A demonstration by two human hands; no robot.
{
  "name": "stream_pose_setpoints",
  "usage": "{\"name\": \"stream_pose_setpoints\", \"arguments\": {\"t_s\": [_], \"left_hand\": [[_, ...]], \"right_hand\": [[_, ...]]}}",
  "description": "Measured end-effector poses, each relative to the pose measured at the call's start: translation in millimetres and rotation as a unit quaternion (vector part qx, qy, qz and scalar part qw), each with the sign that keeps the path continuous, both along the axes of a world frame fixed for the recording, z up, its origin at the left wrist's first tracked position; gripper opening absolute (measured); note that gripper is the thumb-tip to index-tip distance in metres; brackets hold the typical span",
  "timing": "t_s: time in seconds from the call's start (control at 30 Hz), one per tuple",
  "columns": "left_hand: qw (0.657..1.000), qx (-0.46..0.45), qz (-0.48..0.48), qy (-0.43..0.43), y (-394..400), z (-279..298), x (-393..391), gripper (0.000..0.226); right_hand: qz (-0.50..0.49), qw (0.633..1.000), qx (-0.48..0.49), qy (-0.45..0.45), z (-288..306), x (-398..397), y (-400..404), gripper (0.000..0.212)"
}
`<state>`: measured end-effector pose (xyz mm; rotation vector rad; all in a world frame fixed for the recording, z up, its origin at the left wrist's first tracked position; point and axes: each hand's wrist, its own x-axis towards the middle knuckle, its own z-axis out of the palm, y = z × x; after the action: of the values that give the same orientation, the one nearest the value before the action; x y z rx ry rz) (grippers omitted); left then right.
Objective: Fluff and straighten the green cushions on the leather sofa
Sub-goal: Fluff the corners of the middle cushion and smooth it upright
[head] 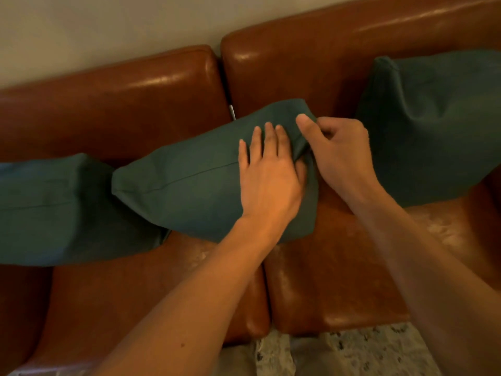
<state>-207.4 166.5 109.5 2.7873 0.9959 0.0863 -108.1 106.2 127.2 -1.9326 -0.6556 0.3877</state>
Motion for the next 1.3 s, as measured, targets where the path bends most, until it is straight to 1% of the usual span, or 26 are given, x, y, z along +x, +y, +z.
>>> {"name": "stream_pose_setpoints", "arguments": {"t_s": [0.03, 0.07, 0.1, 0.13, 0.17, 0.2, 0.23, 0.27, 0.3, 0.33, 0.37, 0.4, 0.47, 0.53, 0.6, 0.7, 0.77, 0.83, 0.93, 0.97, 1.07, 1.17, 1.2, 1.23, 1.27, 1.3], "left_hand": [[1.000, 0.000, 0.004, 0.002, 0.2, 1.5, -3.8, 0.061], [1.000, -0.003, 0.012, 0.001, 0.9, 3.6, -7.3, 0.058], [1.000, -0.009, 0.022, -0.006, 2.0, 7.1, -10.6, 0.056], [0.999, -0.015, 0.030, -0.019, 2.6, 12.9, -13.4, 0.054], [0.998, -0.021, 0.034, -0.038, 3.3, 20.5, -15.7, 0.053], [0.997, -0.026, 0.036, -0.061, 4.4, 29.3, -17.9, 0.052], [0.995, -0.032, 0.039, -0.087, 5.3, 38.7, -20.2, 0.052], [0.992, -0.041, 0.043, -0.114, 6.3, 48.0, -22.1, 0.053], [0.987, -0.053, 0.048, -0.143, 7.5, 56.3, -23.8, 0.052], [0.981, -0.068, 0.057, -0.172, 8.4, 63.3, -25.3, 0.049], [0.975, -0.084, 0.067, -0.197, 9.2, 68.5, -27.2, 0.046], [0.968, -0.101, 0.076, -0.217, 9.4, 70.9, -29.0, 0.044], [0.952, -0.140, 0.085, -0.257, 9.9, 69.3, -34.3, 0.041], [0.927, -0.194, 0.110, -0.300, 15.0, 63.3, -41.2, 0.038], [0.888, -0.257, 0.149, -0.350, 27.0, 55.4, -50.5, 0.029], [0.833, -0.326, 0.191, -0.403, 55.2, 39.6, -70.5, 0.021], [0.811, -0.339, 0.227, -0.419, 74.1, 25.5, -86.1, 0.022], [0.795, -0.334, 0.273, -0.426, 90.6, 6.8, -101.0, 0.022], [0.761, -0.363, 0.335, -0.421, 106.2, -26.0, -118.3, 0.022], [0.751, -0.376, 0.353, -0.413, 109.3, -37.6, -124.0, 0.021], [0.739, -0.399, 0.400, -0.367, 113.9, -70.5, -143.2, 0.018], [0.706, -0.432, 0.458, -0.325, 116.5, -92.3, -160.7, 0.021], [0.713, -0.422, 0.474, -0.297, 116.9, -95.2, -164.6, 0.029], [0.740, -0.388, 0.489, -0.250, 116.1, -94.3, -168.2, 0.039], [0.774, -0.335, 0.499, -0.198, 113.0, -89.1, -169.8, 0.048], [0.813, -0.271, 0.486, -0.170, 105.5, -78.1, -168.5, 0.055]], "right_hand": [[0.015, 0.998, 0.034, 0.053, -2.0, -0.1, -3.4, 0.045], [0.003, 0.990, 0.072, 0.119, -8.1, 0.7, -8.2, 0.042], [-0.042, 0.979, 0.101, 0.175, -19.7, 2.2, -15.0, 0.039], [-0.114, 0.962, 0.112, 0.221, -36.3, 3.7, -26.0, 0.034], [-0.199, 0.938, 0.101, 0.267, -59.0, 3.8, -41.7, 0.027], [-0.268, 0.907, 0.060, 0.320, -83.2, 0.5, -59.9, 0.023], [-0.306, 0.873, 0.002, 0.379, -105.2, -6.4, -79.9, 0.026], [-0.300, 0.845, -0.055, 0.439, -127.0, -14.2, -100.2, 0.033], [-0.261, 0.825, -0.095, 0.492, -143.4, -21.4, -115.0, 0.038], [-0.207, 0.819, -0.118, 0.521, -154.8, -26.6, -126.4, 0.038], [-0.168, 0.819, -0.116, 0.537, -159.7, -27.8, -131.5, 0.032], [-0.160, 0.820, -0.093, 0.541, -158.8, -25.3, -132.4, 0.025], [-0.212, 0.820, -0.037, 0.530, -150.0, -16.3, -131.0, 0.019], [-0.273, 0.824, -0.040, 0.495, -142.5, -8.5, -132.7, 0.015], [-0.273, 0.839, -0.059, 0.467, -135.1, -6.1, -138.1, 0.018], [-0.228, 0.887, -0.117, 0.383, -119.7, -8.1, -142.7, 0.022], [-0.209, 0.923, -0.155, 0.283, -104.5, -9.0, -139.7, 0.025], [-0.195, 0.944, -0.190, 0.185, -86.4, -10.6, -132.9, 0.031], [-0.191, 0.955, -0.201, 0.102, -58.2, -13.3, -119.1, 0.037], [-0.193, 0.956, -0.204, 0.089, -50.2, -14.3, -114.0, 0.036], [-0.194, 0.956, -0.206, 0.070, -31.0, -20.1, -97.8, 0.030], [-0.190, 0.959, -0.204, 0.045, -18.6, -29.5, -81.5, 0.029], [-0.188, 0.960, -0.204, 0.030, -15.1, -33.9, -75.1, 0.028], [-0.184, 0.961, -0.204, 0.017, -12.0, -38.6, -68.3, 0.028], [-0.177, 0.963, -0.204, 0.007, -8.8, -43.5, -61.1, 0.028], [-0.169, 0.964, -0.206, -0.003, -5.6, -48.1, -54.0, 0.028]]}}
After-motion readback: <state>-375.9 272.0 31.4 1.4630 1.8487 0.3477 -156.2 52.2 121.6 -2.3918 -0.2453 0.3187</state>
